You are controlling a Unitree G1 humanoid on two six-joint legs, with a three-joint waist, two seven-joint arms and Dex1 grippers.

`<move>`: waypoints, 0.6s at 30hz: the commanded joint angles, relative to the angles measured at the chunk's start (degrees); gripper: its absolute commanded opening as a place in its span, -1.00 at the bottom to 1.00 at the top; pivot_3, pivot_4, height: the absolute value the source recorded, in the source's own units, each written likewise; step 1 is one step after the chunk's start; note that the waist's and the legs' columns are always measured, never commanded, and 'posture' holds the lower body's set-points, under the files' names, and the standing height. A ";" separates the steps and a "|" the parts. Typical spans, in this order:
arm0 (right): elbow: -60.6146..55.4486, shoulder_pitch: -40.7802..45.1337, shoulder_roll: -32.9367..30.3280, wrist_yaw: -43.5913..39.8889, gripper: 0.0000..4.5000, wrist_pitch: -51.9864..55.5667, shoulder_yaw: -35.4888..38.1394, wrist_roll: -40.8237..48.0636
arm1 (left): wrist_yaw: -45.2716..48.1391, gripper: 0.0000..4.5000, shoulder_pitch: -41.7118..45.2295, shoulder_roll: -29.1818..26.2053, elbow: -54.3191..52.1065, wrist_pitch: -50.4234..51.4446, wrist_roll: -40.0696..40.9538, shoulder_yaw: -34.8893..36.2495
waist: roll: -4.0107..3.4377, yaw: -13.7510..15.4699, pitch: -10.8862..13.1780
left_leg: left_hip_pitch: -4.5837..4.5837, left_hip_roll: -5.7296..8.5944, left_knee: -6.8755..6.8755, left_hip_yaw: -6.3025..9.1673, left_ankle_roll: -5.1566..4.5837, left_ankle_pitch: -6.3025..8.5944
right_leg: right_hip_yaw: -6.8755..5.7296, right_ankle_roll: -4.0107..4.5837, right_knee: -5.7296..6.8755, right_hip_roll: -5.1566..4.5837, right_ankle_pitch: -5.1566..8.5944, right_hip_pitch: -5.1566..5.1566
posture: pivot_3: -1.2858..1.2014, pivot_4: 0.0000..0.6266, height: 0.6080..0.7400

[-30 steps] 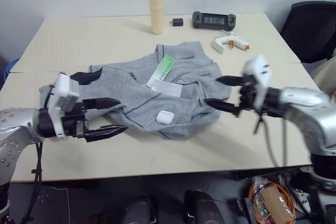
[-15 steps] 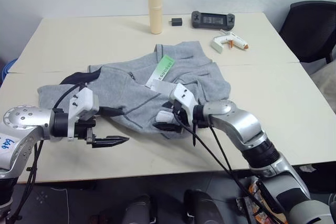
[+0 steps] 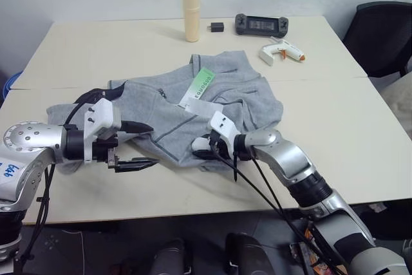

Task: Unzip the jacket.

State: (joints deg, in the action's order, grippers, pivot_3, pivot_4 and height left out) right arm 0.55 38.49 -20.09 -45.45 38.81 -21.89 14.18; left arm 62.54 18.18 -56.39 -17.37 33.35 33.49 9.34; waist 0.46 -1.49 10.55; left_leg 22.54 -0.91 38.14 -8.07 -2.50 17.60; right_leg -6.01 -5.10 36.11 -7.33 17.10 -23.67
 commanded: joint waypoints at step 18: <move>12.96 -18.77 -26.03 12.06 0.34 -2.45 43.15 1.66 | 1.27 1.00 10.15 8.15 3.39 -4.04 -4.07 -10.14 | 0.04 -0.18 0.01 | -0.36 0.04 -0.04 -0.41 -0.12 -0.09 | -0.01 -0.11 -0.08 0.02 -0.05 0.10 | 0.03 -0.52 1.00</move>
State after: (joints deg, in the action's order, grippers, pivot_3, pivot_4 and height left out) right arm 13.91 17.53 -46.23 -33.17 38.58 20.45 15.29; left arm 63.09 27.28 -48.27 -14.46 30.67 30.17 -0.61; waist 0.50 -1.67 10.56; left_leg 22.16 -0.89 38.07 -8.47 -2.60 17.49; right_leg -6.01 -5.21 36.05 -7.31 17.05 -23.57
